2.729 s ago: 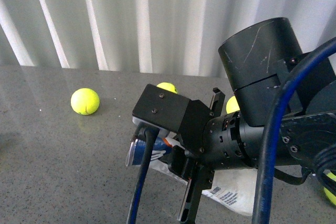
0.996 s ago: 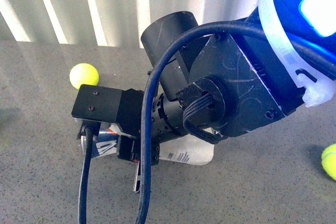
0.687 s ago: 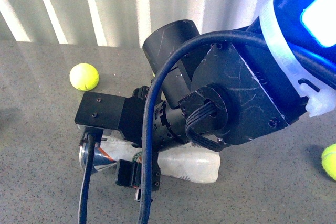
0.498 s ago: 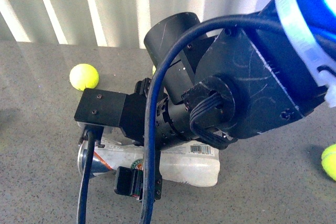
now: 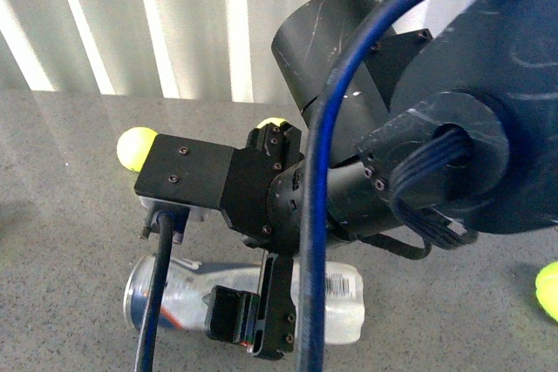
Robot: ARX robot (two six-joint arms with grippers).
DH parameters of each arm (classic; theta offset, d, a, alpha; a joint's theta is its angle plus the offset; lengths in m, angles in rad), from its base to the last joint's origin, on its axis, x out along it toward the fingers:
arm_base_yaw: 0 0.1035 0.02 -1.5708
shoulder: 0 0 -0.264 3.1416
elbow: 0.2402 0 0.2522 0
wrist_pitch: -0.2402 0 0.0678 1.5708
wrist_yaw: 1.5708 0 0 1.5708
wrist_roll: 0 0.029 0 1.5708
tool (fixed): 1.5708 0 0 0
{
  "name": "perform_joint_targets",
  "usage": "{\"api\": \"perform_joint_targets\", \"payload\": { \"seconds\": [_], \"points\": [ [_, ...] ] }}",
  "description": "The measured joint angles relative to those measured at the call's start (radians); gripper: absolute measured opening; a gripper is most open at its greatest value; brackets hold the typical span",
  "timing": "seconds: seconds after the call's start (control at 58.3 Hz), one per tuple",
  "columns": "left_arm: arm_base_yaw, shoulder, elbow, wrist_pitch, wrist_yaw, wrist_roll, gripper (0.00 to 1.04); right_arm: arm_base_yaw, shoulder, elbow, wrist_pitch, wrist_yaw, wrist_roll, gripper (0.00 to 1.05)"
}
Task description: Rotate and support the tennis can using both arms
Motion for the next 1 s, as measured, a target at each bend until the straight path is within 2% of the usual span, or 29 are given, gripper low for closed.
{"api": "perform_joint_targets", "payload": {
  "seconds": [0.257,0.669,0.772,0.841,0.996],
  "points": [
    [0.0,0.0,0.0,0.0,0.0,0.0,0.98,-0.109,-0.171,-0.156,0.131,0.0,0.08,0.97],
    [0.0,0.0,0.0,0.0,0.0,0.0,0.98,-0.434,-0.483,-0.456,0.338,-0.023,0.144,0.97],
    [0.0,0.0,0.0,0.0,0.0,0.0,0.98,-0.502,-0.562,-0.538,0.441,0.031,0.175,0.97],
    [0.0,0.0,0.0,0.0,0.0,0.0,0.98,-0.581,-0.632,-0.618,0.55,0.127,0.238,0.97],
    [0.0,0.0,0.0,0.0,0.0,0.0,0.98,-0.718,-0.742,-0.743,0.697,0.3,0.357,0.97]
  ]
}}
